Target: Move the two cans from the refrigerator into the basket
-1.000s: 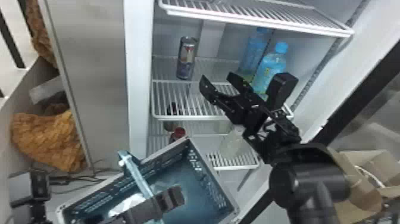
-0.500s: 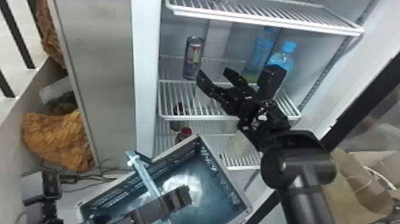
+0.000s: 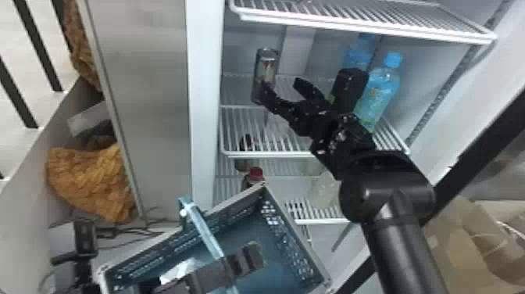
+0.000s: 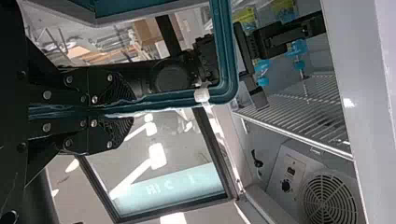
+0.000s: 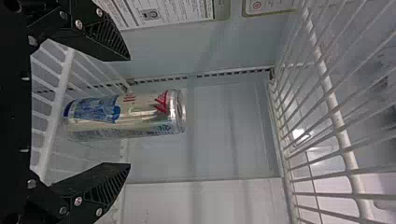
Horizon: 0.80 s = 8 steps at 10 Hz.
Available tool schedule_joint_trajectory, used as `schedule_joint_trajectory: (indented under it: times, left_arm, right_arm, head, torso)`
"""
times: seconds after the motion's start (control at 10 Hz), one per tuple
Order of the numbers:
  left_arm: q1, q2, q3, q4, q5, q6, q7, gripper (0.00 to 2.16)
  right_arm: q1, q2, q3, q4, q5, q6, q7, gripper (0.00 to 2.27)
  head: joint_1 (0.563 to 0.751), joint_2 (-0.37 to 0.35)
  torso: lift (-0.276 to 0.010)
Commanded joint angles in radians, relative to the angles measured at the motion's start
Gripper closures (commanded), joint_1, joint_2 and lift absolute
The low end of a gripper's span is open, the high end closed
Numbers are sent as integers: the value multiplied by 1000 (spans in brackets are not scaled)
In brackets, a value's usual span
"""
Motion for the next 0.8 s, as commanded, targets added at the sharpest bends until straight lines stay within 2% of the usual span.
schedule_joint_trajectory:
  times: [0.0, 0.7]
  left_arm:
    - [0, 1, 0, 2, 0, 0, 0, 1202]
    - [-7, 4, -4, 9, 0, 0, 0, 1202]
  right_arm:
    - [-29, 4, 9, 37, 6, -5, -6, 245]
    - [-162, 12, 75, 201, 18, -5, -46, 249]
  head:
    - [692, -198]
    - [680, -172]
  torso:
    - [-35]
    - [-35]
